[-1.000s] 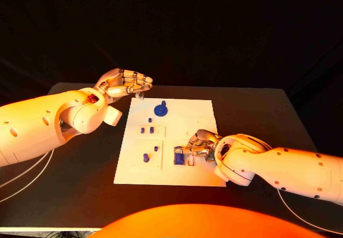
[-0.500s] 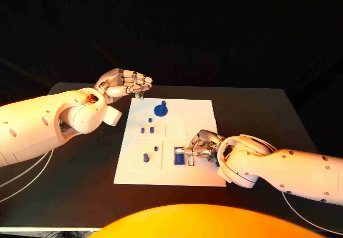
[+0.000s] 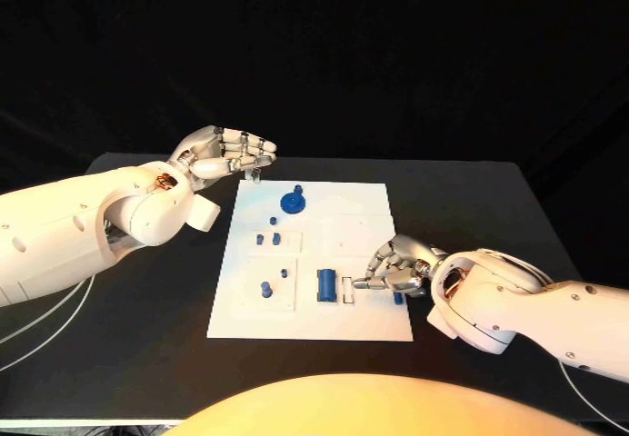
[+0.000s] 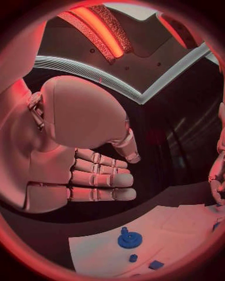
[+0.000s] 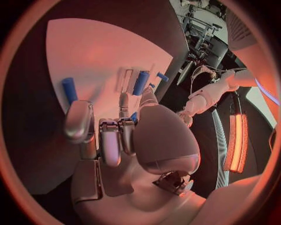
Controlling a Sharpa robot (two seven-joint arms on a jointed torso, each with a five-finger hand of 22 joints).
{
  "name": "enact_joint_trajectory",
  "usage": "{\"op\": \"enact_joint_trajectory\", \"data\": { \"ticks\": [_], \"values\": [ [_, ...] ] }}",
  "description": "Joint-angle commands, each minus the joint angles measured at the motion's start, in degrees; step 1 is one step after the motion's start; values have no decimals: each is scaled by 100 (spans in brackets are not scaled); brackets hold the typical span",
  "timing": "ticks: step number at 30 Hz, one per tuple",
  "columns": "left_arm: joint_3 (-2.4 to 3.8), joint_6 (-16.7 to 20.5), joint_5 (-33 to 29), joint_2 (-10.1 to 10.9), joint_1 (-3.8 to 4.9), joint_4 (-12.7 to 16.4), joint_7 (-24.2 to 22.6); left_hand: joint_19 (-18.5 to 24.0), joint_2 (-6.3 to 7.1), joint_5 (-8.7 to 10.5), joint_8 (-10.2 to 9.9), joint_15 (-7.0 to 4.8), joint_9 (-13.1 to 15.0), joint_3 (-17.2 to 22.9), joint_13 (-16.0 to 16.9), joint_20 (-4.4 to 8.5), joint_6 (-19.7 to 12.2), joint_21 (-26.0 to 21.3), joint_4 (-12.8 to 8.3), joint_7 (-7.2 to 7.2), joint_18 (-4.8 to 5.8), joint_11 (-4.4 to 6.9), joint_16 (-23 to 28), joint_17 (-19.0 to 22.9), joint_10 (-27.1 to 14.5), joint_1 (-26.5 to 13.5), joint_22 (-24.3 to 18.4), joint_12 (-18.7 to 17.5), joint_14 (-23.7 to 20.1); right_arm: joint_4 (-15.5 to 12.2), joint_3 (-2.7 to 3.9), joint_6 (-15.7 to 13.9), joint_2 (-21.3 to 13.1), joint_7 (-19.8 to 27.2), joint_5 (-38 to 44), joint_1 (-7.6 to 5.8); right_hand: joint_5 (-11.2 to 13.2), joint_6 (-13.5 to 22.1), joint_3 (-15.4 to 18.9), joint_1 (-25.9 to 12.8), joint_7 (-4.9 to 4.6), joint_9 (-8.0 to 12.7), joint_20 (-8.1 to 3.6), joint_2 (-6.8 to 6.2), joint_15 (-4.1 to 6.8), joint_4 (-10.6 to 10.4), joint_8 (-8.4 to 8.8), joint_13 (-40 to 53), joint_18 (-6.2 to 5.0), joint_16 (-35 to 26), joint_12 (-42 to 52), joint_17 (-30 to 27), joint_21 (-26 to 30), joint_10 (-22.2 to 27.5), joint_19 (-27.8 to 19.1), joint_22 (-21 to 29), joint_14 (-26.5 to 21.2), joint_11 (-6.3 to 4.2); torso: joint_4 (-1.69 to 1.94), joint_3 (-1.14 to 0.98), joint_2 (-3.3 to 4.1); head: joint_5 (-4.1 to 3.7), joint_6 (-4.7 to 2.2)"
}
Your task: Assemble the parts on the task board
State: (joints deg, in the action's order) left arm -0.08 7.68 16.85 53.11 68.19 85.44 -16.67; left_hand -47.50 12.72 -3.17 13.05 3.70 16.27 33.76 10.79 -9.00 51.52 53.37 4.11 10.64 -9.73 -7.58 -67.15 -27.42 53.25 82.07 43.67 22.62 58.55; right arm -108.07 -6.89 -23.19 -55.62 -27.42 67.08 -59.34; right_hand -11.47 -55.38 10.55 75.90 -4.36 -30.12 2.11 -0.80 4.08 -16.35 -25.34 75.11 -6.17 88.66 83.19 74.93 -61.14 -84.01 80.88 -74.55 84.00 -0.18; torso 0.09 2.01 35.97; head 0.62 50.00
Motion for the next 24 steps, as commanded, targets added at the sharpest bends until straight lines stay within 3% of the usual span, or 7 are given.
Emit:
{"op": "enact_joint_trajectory", "data": {
  "ticks": [1,6,11,24],
  "values": [
    [4,-57,-32,4,2,18,-60,21,-27,5,35,-9,-7,-37,8,-29,-38,-20,-6,15,-74,-7,-4,7,-52,-15,-7,34,-43,-78,10,-403,-208,500,116,-33,-47,54,-40,122,-28,28,52,-30,-63,-3,61,924,83,-13,-30,1051,38,-211,-1,9,509,43,-7,5,-16,-70,0],
    [4,-50,-32,11,2,32,-68,21,-27,5,35,-9,-7,-37,8,-29,-38,-20,-6,15,-74,-7,-4,7,-52,-15,-7,34,-43,-147,9,-367,-619,534,357,-49,-3,74,-40,205,-57,58,74,-122,-86,-16,120,874,75,-27,-98,1014,86,-170,-17,23,501,69,2,5,-6,-157,0],
    [3,-52,-32,15,2,47,-70,21,-27,5,35,-9,-7,-37,8,-29,-38,-20,-6,15,-74,-7,-4,7,-52,-15,-7,34,-43,-157,-1,-288,-845,441,710,58,101,65,-48,206,-70,75,89,-160,-100,-32,153,806,68,-41,-189,974,132,-117,-33,38,492,83,-11,-1,-3,-211,0],
    [3,-61,-32,14,2,58,-78,22,-34,5,42,-8,-11,-43,11,-32,-45,-27,2,15,-75,-8,-14,6,-59,-15,-8,46,-49,76,-11,-172,-727,16,1173,386,182,-46,-78,63,-51,82,96,-187,-95,-50,150,822,74,-31,-173,1010,84,-133,-9,-1,499,71,23,9,-1,-226,0]
  ]
}}
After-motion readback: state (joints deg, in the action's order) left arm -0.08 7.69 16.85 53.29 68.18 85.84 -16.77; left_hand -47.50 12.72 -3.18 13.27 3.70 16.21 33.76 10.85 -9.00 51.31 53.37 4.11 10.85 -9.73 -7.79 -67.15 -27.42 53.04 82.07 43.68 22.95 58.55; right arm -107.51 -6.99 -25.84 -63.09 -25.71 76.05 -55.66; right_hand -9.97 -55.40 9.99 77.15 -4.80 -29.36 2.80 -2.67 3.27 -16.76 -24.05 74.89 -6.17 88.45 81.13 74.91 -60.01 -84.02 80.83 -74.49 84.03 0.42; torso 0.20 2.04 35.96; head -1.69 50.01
